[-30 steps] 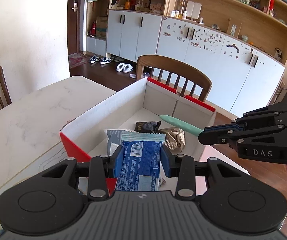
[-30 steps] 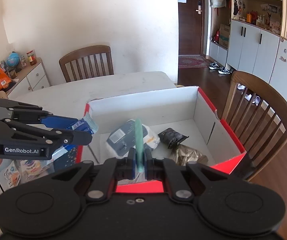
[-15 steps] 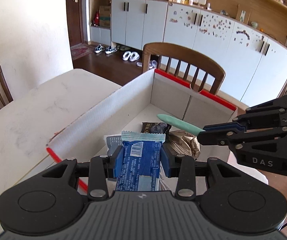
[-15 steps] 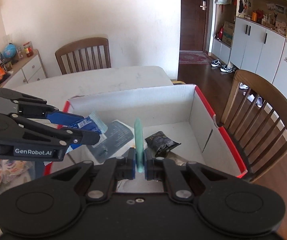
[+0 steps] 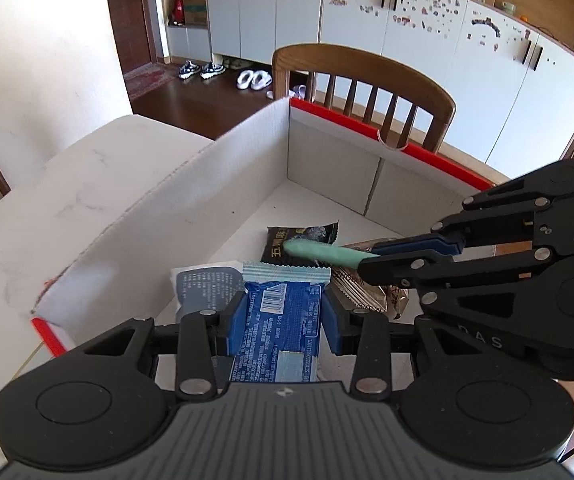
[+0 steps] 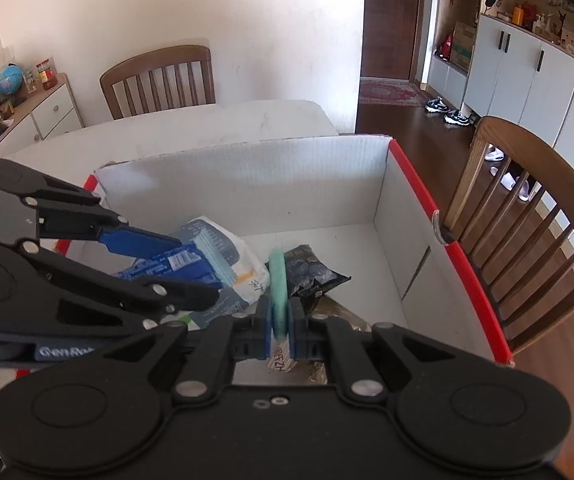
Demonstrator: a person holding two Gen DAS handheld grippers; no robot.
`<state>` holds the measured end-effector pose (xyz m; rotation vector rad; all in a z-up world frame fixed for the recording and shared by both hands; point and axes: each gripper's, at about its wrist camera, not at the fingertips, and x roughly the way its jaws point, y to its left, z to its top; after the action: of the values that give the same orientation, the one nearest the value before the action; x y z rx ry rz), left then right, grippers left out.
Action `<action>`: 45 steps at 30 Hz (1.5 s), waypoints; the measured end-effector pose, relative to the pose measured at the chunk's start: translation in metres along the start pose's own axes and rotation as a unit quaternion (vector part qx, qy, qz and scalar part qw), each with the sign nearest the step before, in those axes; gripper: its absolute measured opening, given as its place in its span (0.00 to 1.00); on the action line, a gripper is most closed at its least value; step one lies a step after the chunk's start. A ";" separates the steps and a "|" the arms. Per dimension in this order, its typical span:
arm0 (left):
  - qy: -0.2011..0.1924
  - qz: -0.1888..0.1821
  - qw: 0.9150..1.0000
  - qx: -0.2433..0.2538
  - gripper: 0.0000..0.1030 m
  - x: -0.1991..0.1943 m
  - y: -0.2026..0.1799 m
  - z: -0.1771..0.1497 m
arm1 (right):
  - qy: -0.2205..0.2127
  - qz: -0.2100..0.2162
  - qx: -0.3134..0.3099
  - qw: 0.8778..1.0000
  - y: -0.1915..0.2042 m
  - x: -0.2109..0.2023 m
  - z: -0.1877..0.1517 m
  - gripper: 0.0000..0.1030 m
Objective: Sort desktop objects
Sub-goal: 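Lower both items into the shoebox and open both tools, then withdraw both open tools up from the shoebox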
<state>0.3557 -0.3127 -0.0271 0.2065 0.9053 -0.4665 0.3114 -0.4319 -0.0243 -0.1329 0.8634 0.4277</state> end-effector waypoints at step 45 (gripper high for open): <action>0.120 -0.046 0.992 -0.013 0.63 0.044 -0.002 -0.008 | 0.034 0.068 0.013 0.997 -0.045 -0.005 0.014 0.37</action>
<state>0.3720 -0.3252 -0.0674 0.2007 1.1602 -0.5215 0.3371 -0.4706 -0.0136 -0.0651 0.9485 0.5416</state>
